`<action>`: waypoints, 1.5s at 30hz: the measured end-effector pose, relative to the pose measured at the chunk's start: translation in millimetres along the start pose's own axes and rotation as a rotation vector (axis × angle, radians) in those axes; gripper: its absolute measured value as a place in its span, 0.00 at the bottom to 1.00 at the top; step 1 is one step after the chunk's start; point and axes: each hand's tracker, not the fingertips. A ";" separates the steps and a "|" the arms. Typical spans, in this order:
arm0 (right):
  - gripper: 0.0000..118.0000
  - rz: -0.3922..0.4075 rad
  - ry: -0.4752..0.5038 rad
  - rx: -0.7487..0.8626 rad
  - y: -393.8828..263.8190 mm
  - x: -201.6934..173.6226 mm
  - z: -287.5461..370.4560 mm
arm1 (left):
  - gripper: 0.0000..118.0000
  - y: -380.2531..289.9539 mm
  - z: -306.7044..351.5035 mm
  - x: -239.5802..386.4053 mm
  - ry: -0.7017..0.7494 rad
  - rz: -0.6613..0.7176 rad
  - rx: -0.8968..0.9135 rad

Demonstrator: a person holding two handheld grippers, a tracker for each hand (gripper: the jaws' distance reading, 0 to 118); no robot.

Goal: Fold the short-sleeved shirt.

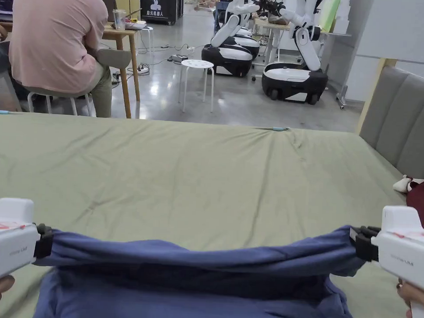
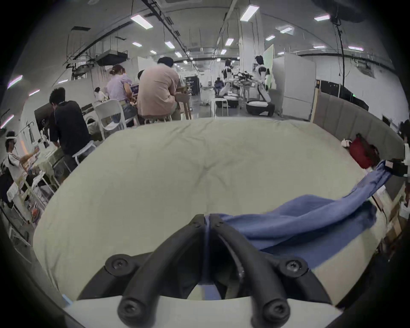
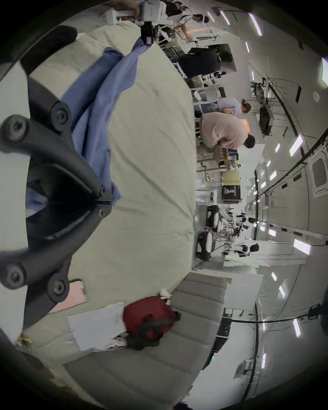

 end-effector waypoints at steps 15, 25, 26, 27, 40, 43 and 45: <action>0.20 -0.063 -0.050 -0.174 -92.1 -17.4 -18.8 | 0.82 -77.6 5.9 19.6 0.045 0.058 -0.078; 0.41 0.002 -0.028 0.205 -39.7 -136.9 -9.9 | 0.14 -30.8 22.7 148.3 -0.023 -0.072 0.288; 0.14 0.010 -0.036 0.218 -40.4 -146.2 -10.6 | 0.03 -30.3 22.9 156.7 -0.020 -0.097 0.308; 0.00 0.024 -0.063 0.236 -41.4 -154.5 -11.7 | 0.00 -32.1 23.5 164.0 -0.037 -0.103 0.325; 0.00 0.061 -0.004 0.245 -36.5 -223.7 -45.3 | 0.08 -70.7 0.3 0.9 -0.095 0.470 0.149; 0.00 0.105 0.024 0.220 -38.2 -247.5 -59.3 | 1.00 -100.1 -19.9 -52.4 -0.154 0.626 0.058; 0.00 0.116 0.036 0.208 -39.3 -259.1 -65.8 | 0.95 -118.0 -30.1 -74.1 -0.238 0.763 0.083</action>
